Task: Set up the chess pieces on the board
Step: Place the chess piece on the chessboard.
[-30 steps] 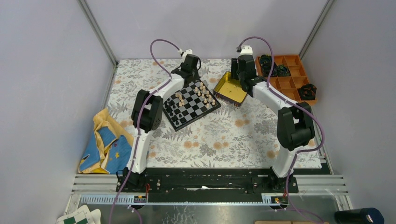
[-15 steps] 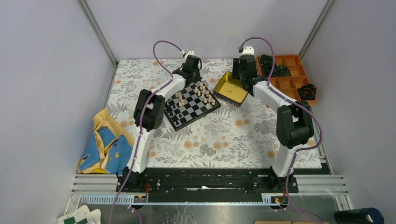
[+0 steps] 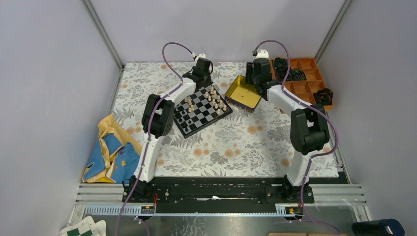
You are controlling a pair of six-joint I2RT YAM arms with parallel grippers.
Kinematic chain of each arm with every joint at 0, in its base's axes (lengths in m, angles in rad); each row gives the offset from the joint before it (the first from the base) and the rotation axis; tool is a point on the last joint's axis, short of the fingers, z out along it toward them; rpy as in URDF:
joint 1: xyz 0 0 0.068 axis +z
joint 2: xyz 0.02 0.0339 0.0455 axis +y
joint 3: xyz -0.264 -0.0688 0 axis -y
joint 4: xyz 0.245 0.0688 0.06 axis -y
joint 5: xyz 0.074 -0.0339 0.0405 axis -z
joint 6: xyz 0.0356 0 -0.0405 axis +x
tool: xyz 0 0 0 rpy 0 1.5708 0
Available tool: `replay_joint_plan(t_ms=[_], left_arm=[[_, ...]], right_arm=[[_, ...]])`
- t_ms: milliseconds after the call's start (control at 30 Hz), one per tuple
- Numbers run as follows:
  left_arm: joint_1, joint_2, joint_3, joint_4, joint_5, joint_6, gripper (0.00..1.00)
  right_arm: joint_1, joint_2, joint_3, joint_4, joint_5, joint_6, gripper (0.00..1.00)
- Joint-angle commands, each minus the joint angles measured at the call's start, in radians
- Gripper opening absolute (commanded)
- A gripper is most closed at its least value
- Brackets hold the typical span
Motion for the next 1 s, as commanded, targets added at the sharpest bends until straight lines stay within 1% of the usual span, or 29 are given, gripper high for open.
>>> replay_joint_plan(t_ms=[0,433,733,967], left_arm=[[0.001,0.013,0.023,-0.015,-0.015,0.022,0.01],[-0.001,0.017,0.009,-0.050,-0.022,0.032,0.04],[-0.004,0.028,0.007,-0.057,-0.018,0.030,0.13],[-0.007,0.035,0.012,-0.057,-0.020,0.027,0.16]], right_arm=[[-0.010,0.001,0.048,0.039,-0.026,0.016,0.53],[-0.015,0.011,0.050,0.039,-0.039,0.026,0.53],[-0.020,0.004,0.041,0.041,-0.042,0.029,0.53],[-0.019,-0.001,0.033,0.040,-0.047,0.031,0.53]])
